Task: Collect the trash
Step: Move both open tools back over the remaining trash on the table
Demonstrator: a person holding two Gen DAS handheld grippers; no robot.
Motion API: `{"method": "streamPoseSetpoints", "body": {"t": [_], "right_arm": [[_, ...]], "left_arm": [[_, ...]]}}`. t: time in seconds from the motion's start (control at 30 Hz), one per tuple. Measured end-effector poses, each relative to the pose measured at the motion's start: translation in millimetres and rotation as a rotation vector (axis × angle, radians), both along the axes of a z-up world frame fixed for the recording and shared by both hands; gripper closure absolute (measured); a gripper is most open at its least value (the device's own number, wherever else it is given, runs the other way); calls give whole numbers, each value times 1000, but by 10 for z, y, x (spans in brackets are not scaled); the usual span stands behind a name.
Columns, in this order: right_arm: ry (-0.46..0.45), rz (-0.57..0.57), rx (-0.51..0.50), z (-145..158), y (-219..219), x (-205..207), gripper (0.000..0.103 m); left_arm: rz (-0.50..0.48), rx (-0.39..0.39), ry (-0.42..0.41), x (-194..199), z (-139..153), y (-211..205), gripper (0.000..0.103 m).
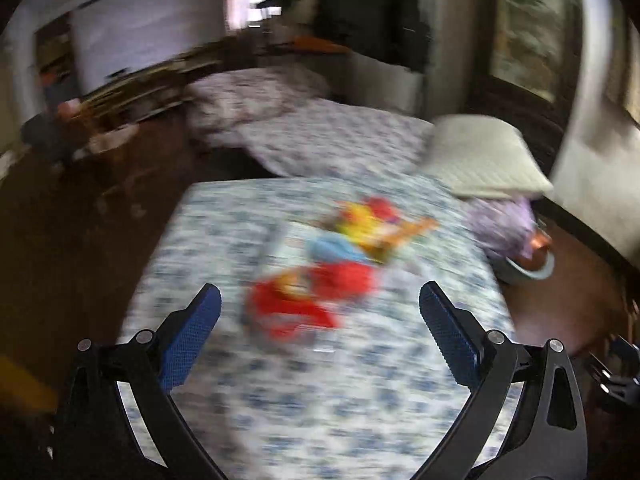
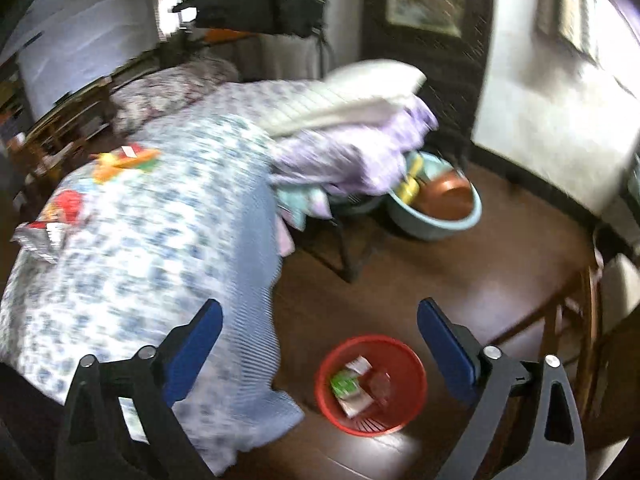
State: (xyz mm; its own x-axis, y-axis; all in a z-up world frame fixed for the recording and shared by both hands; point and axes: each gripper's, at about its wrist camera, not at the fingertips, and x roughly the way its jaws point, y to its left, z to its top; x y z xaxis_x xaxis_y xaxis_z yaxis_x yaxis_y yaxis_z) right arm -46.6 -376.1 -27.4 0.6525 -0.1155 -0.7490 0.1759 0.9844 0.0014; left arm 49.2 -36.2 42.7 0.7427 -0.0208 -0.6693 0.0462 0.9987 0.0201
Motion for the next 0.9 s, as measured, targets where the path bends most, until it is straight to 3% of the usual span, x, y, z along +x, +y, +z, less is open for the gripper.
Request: {"method": "streamPoseSetpoints", "body": {"t": [0.13, 0.27, 0.53, 0.73, 0.9], "right_arm": [[-24, 84, -11, 222, 498, 158, 6], [-38, 146, -2, 330, 981, 383, 6], [-62, 237, -14, 480, 1649, 598, 6], [-50, 250, -16, 517, 1774, 665, 6], [-25, 236, -8, 481, 1822, 1071, 6]], "left_arm": [[139, 11, -25, 46, 16, 634, 7], [194, -83, 7, 68, -107, 1034, 7], [222, -76, -6, 73, -118, 1230, 7], [208, -91, -15, 61, -109, 1225, 7], [204, -79, -1, 83, -147, 1211, 7]]}}
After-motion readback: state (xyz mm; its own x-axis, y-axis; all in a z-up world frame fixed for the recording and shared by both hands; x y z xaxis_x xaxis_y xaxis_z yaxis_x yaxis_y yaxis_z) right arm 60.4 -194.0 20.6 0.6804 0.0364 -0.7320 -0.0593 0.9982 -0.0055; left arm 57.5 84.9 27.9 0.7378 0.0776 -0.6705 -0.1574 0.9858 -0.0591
